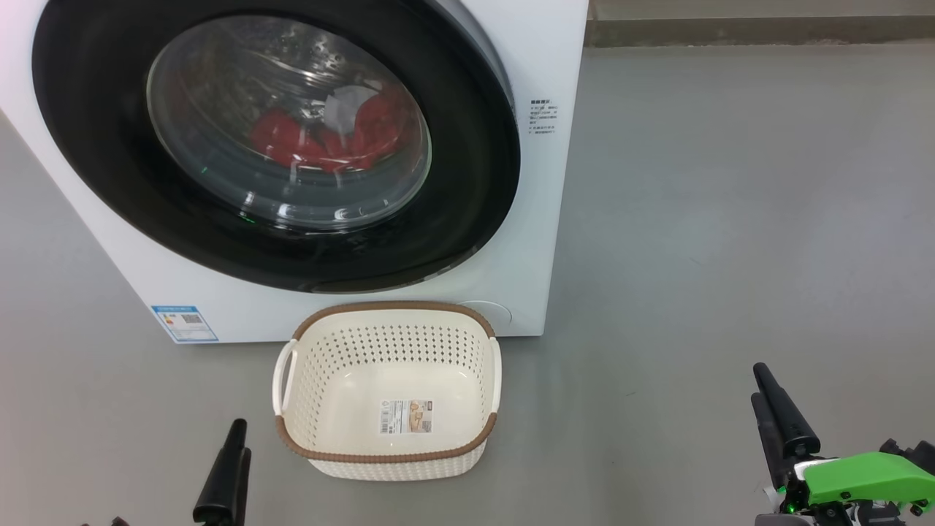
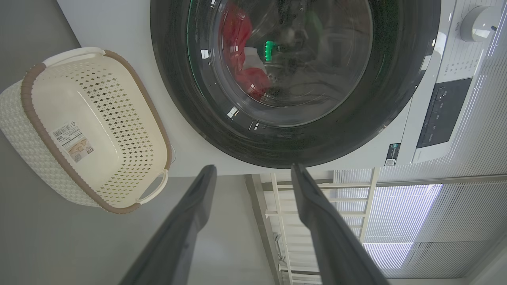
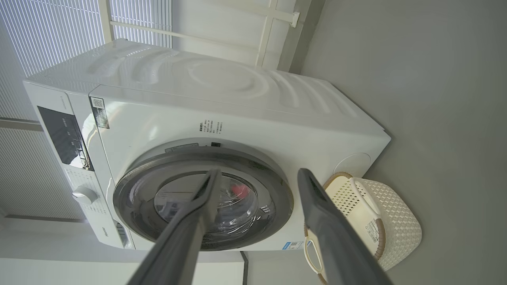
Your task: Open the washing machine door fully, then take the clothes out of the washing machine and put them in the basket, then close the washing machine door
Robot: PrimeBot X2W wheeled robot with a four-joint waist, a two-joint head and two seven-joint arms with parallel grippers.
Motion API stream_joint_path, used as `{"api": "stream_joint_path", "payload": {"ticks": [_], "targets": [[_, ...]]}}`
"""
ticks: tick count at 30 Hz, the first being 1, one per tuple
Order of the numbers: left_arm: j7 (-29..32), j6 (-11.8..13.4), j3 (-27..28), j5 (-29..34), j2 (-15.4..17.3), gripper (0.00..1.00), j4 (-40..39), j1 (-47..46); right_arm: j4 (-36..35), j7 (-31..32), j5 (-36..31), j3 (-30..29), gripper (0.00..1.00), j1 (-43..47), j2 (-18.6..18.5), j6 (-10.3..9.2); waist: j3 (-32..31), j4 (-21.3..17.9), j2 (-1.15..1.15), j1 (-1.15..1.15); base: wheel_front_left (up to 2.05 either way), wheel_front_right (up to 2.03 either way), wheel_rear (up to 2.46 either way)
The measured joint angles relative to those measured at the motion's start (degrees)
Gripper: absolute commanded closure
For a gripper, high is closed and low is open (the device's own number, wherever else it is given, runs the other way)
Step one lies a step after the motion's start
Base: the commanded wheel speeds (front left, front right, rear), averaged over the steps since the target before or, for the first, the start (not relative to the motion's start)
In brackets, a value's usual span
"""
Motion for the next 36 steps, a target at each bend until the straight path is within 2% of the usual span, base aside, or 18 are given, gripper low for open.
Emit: {"api": "stream_joint_path", "payload": {"ticks": [16,36], "targets": [[-2.5,0.0,-0.2,13.6,0.0,0.0,-2.6,0.3,-0.4,-2.7,-10.5,2.3,0.0,0.0,-1.2,0.0,0.1,0.3,0.0,0.0,0.0,0.0,0.0],[-6.0,3.6,-2.9,32.3,0.3,0.0,-5.3,2.1,-0.5,-5.9,-24.7,4.0,0.0,0.7,-3.0,0.0,0.0,0.9,0.0,-0.01,0.0,0.0,0.0]]}}
